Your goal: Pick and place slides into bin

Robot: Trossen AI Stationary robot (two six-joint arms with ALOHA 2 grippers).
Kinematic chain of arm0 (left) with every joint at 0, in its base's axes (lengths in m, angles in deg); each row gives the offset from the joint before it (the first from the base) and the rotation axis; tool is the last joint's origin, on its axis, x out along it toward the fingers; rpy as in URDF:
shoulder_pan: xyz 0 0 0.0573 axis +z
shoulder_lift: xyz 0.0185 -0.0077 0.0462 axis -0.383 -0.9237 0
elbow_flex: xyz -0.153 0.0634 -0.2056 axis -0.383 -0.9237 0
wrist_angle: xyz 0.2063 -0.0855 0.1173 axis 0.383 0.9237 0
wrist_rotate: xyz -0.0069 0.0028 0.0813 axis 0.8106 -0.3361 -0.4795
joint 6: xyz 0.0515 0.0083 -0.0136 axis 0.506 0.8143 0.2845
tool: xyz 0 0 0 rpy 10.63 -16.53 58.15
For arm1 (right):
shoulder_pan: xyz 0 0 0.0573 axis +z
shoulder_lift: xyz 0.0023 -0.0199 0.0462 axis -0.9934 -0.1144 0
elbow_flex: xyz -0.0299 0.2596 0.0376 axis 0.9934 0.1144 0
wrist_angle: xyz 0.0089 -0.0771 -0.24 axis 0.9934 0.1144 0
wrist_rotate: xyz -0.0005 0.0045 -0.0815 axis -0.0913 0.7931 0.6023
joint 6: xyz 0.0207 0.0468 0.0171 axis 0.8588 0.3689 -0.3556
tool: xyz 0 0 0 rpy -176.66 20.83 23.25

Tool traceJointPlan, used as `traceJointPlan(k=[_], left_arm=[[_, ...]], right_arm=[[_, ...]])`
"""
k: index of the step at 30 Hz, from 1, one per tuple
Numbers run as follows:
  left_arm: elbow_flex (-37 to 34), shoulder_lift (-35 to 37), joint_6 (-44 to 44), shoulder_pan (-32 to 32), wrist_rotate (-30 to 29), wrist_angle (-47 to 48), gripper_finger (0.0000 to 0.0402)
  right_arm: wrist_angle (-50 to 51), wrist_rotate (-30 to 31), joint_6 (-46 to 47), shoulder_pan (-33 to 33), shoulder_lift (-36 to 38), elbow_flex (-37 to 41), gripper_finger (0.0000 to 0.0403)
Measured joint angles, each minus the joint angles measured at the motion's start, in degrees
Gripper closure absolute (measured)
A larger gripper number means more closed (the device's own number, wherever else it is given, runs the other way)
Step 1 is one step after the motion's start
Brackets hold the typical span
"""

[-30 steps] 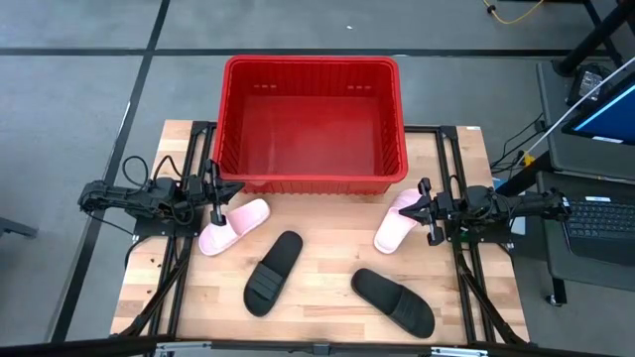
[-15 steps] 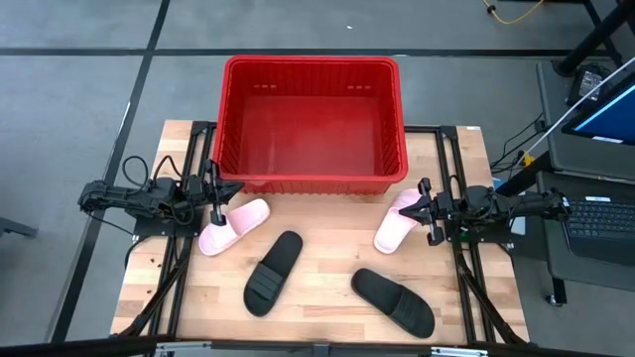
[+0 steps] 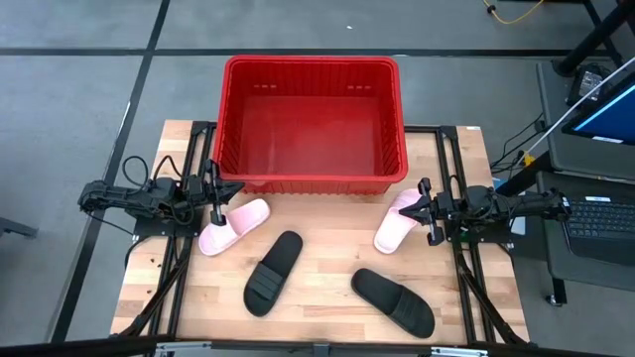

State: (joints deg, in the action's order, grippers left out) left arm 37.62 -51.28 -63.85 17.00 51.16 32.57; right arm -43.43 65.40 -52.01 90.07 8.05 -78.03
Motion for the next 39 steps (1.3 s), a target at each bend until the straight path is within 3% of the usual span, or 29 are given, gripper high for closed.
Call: traceJointPlan(k=[8,18,39], left_arm=[[0.0,0.0,0.0,0.0,0.0,0.0,0.0396],[0.0,0.0,0.0,0.0,0.0,0.0,0.0396],[0.0,0.0,2.0,0.0,0.8,1.0,0.0396]], right_arm=[[0.2,0.0,0.4,0.0,0.0,0.0,0.0382],[0.3,0.0,7.9,0.0,0.0,0.0,0.0382],[0.0,0.0,7.4,0.0,0.0,0.0,0.0382]])
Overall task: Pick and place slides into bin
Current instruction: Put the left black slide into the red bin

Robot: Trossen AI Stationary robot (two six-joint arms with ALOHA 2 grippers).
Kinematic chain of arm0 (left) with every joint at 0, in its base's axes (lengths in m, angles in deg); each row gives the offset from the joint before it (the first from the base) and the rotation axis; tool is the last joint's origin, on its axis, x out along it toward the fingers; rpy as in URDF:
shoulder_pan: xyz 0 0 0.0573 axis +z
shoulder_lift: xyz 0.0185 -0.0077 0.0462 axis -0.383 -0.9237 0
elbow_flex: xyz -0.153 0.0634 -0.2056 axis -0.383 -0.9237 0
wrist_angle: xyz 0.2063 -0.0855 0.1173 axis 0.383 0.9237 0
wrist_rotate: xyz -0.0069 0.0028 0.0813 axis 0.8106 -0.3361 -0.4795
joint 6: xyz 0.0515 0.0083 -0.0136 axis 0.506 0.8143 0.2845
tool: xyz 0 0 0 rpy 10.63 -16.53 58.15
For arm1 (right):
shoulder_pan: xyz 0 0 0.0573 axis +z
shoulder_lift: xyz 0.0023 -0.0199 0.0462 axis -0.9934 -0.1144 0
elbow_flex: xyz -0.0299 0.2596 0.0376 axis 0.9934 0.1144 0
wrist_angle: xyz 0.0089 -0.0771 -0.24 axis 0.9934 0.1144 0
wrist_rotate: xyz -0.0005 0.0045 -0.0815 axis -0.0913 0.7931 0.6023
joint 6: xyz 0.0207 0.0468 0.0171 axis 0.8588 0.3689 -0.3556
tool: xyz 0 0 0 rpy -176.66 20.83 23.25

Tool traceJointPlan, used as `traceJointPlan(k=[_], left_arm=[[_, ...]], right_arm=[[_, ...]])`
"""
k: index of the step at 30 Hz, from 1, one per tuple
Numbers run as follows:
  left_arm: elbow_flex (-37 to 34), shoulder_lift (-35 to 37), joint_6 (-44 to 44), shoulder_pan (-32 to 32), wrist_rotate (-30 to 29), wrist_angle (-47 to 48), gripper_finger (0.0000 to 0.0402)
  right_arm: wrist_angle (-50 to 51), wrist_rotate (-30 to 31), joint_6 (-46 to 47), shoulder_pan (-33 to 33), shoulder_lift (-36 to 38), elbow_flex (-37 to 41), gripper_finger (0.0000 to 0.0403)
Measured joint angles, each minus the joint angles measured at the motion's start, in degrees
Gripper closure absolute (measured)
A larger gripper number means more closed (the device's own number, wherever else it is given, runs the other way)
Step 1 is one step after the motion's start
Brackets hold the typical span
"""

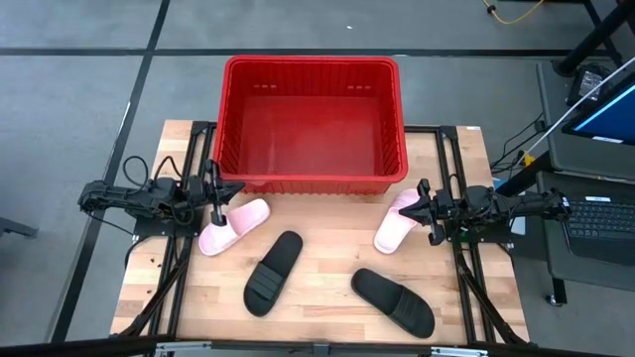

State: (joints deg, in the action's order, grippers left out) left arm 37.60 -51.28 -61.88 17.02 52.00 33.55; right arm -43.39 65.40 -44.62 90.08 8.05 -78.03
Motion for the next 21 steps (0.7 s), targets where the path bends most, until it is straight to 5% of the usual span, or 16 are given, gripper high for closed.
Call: traceJointPlan(k=[9,21], left_arm=[[0.0,0.0,-1.5,0.0,19.3,3.0,0.0396],[2.1,-1.5,-9.3,0.0,15.4,5.7,0.04]], right_arm=[[-0.1,0.0,-0.2,0.0,0.0,0.0,0.0382],[-0.1,1.9,2.9,0.0,-0.9,-2.4,0.0399]])
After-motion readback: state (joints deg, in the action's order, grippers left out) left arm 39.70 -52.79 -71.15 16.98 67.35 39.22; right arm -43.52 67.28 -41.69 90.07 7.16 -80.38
